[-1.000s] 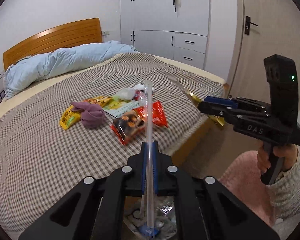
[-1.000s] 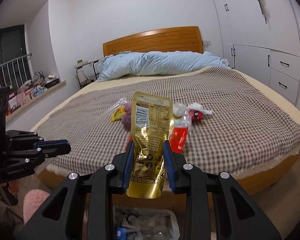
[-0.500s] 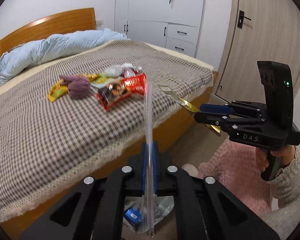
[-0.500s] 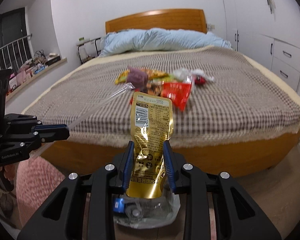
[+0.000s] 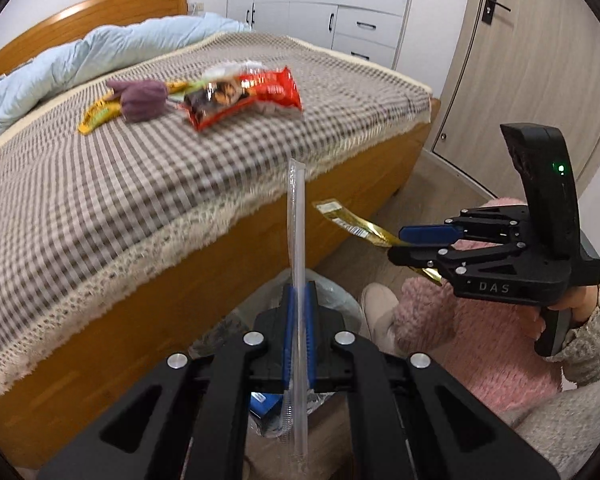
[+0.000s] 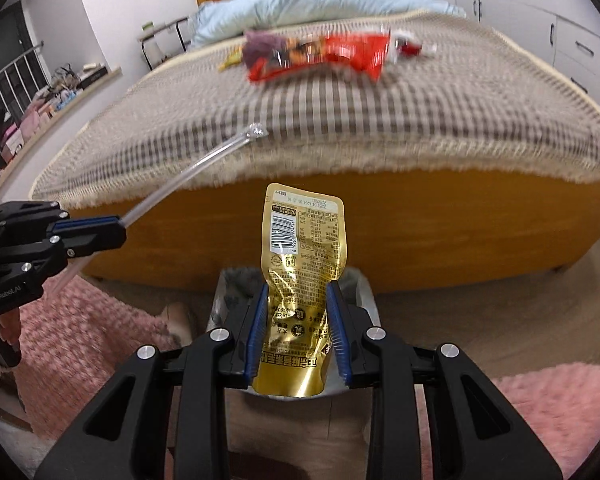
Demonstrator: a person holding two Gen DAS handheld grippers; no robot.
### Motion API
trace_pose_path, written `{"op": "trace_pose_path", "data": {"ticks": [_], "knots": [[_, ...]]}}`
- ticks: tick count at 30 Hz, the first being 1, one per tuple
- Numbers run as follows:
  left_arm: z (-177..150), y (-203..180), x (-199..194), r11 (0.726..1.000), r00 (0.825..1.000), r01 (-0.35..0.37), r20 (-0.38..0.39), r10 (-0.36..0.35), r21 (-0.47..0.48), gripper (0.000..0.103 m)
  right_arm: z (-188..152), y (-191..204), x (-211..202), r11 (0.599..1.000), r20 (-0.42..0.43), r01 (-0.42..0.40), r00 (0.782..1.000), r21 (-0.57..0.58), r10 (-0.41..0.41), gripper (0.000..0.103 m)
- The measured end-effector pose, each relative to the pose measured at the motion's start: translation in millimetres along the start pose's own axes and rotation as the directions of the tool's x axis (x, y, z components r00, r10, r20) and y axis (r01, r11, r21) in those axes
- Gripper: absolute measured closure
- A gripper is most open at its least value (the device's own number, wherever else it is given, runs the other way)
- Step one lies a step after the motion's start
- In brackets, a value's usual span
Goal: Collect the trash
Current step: 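Carry the straw and gold pouch from the bed down toward the bin, then drop the straw into the bin with the left tool while the right holds the pouch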
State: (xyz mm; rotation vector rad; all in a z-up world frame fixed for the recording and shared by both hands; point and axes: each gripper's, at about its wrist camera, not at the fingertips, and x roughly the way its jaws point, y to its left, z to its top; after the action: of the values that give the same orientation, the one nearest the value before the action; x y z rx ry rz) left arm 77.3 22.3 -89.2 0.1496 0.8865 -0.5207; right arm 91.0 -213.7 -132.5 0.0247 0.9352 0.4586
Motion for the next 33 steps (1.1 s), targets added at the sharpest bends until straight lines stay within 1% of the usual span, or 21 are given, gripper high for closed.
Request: {"op": "trace_pose_path", "data": {"ticks": [6, 14, 17, 20, 25, 33], "knots": [[-17, 2, 24, 1.0, 0.999, 0.007, -0.046, -0.007, 0.0, 0.1, -14, -2, 29, 1.0, -0.087, 0.008, 0.996, 0.011, -0.007, 0.074], [-41, 12, 61, 1.0, 0.992, 0.015, -0.129, -0.014, 0.011, 0.1, -32, -4, 71, 1.0, -0.211, 0.013, 0.977, 0.012, -0.011, 0.074], [-50, 16, 82, 0.999, 0.983, 0.027, -0.182, -0.023, 0.02, 0.1, -34, -6, 79, 1.0, -0.235, 0.024, 0.972, 0.012, -0.02, 0.074], [-54, 19, 99, 0.999, 0.976, 0.035, -0.217, -0.027, 0.035, 0.1, -38, -8, 85, 0.999, -0.258, 0.031, 0.966, 0.012, -0.027, 0.074], [-57, 23, 130, 0.995, 0.962, 0.026, -0.273, 0.003, 0.101, 0.1, -39, -12, 98, 0.998, -0.307, 0.042, 0.951, 0.036, -0.029, 0.074], [-55, 23, 176, 0.984, 0.93, 0.049, -0.366, 0.016, 0.169, 0.1, -42, -26, 113, 0.993, -0.358, 0.065, 0.933, 0.097, -0.026, 0.074]]}}
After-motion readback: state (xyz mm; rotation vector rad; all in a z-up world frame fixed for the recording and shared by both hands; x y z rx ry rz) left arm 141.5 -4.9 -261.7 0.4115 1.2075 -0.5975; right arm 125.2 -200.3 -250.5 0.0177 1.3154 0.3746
